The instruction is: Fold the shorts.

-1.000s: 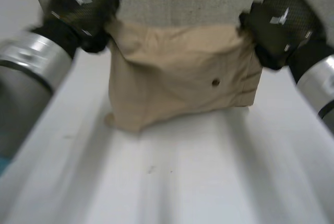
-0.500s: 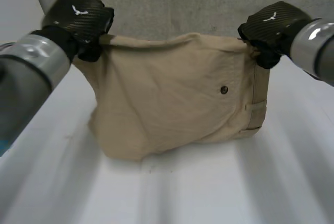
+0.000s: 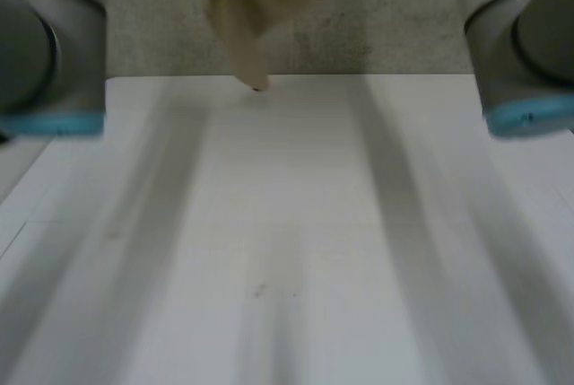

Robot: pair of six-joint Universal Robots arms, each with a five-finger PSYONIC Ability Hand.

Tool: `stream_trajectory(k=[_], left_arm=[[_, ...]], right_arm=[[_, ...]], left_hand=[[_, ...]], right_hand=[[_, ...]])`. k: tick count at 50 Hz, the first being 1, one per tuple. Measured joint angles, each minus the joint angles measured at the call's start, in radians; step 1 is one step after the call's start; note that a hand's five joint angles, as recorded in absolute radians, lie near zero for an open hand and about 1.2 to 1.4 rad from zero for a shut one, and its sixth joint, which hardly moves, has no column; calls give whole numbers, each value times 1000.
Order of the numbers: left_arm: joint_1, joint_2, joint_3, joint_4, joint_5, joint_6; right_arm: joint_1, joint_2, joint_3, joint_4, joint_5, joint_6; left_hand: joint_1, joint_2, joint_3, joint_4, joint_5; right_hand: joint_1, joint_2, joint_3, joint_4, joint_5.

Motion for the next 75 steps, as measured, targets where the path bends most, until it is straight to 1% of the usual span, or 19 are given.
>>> stream_trajectory(k=[9,14,19,22,27,29,34,37,43,50,54,56,57,59,60,62,64,70,75], left_arm=[[5,-40,-364,-127,1,1],[-5,-86,-471,-143,-1,6],[-38,-112,-579,-215,-20,23],[-53,-82,-618,-293,-43,36],[-64,39,-687,-496,-99,68],[-67,137,-734,-640,-119,95],[-74,302,-816,-848,-128,154],[-80,366,-851,-904,-119,195],[-87,321,-823,-837,-104,244],[-89,95,-637,-615,-102,248],[-90,8,-554,-560,-104,245],[-96,-80,-472,-525,-107,242],[-97,-89,-464,-523,-108,242],[-110,-119,-434,-518,-109,240],[-116,-124,-429,-518,-109,240],[-133,-131,-422,-521,-110,240],[-145,-130,-421,-524,-111,240],[-163,-116,-430,-532,-122,242],[-163,-110,-432,-534,-130,242]], right_arm=[[4,70,261,169,-11,-27],[6,121,345,192,-16,-62],[3,136,444,219,-17,-125],[0,106,497,253,-15,-157],[-4,-37,617,403,-12,-245],[-5,-136,689,518,-12,-305],[-9,-286,800,707,-16,-414],[-18,-342,842,773,-25,-461],[-35,-333,841,727,-42,-454],[-33,-188,745,539,-12,-304],[-30,-156,721,488,8,-251],[-29,-137,710,441,23,-192],[-29,-136,710,436,23,-185],[-28,-140,719,412,18,-124],[-28,-145,724,408,14,-102],[-28,-174,736,402,-2,-28],[-28,-207,745,409,-21,39],[-28,-317,749,529,-122,254],[-23,-362,762,679,-224,343]], left_hand=[[0,2,0,0,0],[0,2,0,0,0],[0,2,0,0,0],[0,2,0,0,0],[0,6,0,0,0],[0,7,0,0,0],[0,7,0,0,0],[0,7,0,0,25],[0,7,0,0,27],[0,7,0,0,27],[0,7,0,0,27],[0,7,0,0,27],[0,7,0,0,27],[0,7,0,0,27],[0,7,0,0,27],[0,7,0,0,27],[0,7,0,0,27],[0,7,0,0,27],[0,7,0,0,27]], right_hand=[[0,0,0,0,0],[0,0,0,0,0],[0,0,0,0,0],[0,0,0,0,0],[0,0,0,0,0],[0,0,0,0,0],[0,0,0,0,0],[17,0,0,0,6],[17,0,0,0,9],[17,0,0,0,10],[17,0,0,0,10],[-179,-245,-244,-251,-213],[-183,-245,-251,-257,-218],[-491,-593,-599,-590,-547],[-576,-702,-694,-701,-665],[-707,-857,-870,-879,-855],[-733,-889,-910,-916,-894],[-747,-903,-937,-933,-913],[-747,-903,-937,-933,-913]])
